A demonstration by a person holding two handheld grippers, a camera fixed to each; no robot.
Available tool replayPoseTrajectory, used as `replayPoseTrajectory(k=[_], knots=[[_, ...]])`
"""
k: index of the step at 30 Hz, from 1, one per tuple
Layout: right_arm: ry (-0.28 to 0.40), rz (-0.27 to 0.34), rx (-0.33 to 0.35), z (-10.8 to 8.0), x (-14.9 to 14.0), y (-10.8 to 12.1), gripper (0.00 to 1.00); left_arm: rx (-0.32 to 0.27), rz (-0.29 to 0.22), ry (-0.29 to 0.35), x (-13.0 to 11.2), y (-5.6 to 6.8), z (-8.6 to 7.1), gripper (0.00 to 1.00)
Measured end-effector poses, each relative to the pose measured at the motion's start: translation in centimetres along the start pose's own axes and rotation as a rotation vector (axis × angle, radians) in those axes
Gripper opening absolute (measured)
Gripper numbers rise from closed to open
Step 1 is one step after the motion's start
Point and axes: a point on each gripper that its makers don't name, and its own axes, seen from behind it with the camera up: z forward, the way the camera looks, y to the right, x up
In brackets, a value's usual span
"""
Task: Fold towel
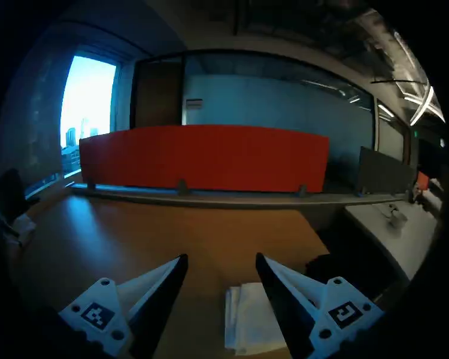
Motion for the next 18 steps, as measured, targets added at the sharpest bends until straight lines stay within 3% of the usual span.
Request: replayPoseTrajectory(k=[4, 18], knots=[[0.044, -0.022, -0.019, 0.1, 1.2, -0.1, 0.94, -0.003, -0.003, 0.015, 0.3, 0.0, 0.0, 0.91], [0.093, -0.023, -0.005, 0.6, 3.5, -2.3, 0.99, -0.003, -0.009, 0.130, 3.9, -0.5, 0.2, 0.91]])
